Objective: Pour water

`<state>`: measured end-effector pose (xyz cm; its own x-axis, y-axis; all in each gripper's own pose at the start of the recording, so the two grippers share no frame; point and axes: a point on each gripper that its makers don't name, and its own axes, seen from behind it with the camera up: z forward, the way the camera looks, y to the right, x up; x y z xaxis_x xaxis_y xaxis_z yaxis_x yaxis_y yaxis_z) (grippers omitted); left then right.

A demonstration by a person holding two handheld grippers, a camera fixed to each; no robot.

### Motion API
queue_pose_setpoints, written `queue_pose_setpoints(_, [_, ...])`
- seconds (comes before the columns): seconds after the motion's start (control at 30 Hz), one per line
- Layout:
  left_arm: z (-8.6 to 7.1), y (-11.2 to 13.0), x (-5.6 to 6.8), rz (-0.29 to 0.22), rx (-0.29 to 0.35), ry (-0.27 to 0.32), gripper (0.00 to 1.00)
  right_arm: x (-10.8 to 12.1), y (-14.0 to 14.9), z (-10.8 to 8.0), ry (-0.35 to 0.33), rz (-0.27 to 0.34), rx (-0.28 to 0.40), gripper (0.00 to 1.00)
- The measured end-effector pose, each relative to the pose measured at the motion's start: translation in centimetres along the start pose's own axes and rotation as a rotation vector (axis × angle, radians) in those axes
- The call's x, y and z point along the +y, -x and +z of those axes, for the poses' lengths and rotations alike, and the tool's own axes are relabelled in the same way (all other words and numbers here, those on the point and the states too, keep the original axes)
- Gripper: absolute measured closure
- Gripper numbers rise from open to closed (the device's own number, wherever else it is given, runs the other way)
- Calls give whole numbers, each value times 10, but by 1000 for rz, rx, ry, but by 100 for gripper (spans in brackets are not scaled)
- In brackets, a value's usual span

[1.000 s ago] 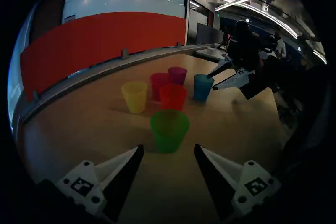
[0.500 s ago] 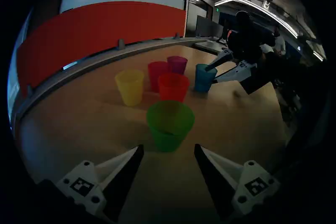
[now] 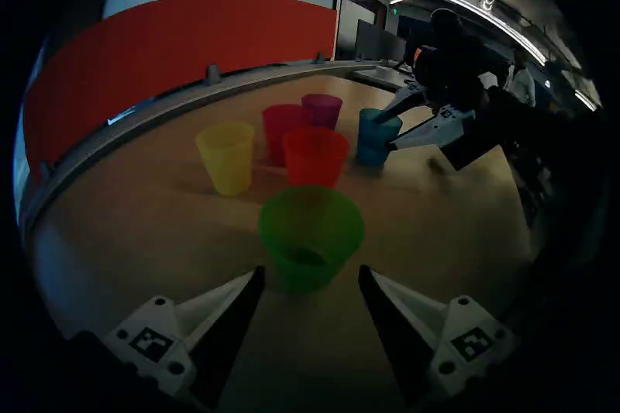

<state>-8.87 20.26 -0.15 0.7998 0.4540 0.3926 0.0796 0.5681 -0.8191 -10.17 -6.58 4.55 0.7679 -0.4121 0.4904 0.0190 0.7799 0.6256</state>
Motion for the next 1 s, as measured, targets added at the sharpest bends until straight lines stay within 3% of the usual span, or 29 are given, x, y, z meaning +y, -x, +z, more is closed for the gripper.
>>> queue_pose_setpoints(0.6, [23, -7, -4, 10, -7, 12, 11, 1, -1, 8, -10, 5, -3, 0])
queue_pose_setpoints(1.0, [28, -11, -6, 19, -19, 10, 11, 2, -2, 12, -9, -2, -7, 0])
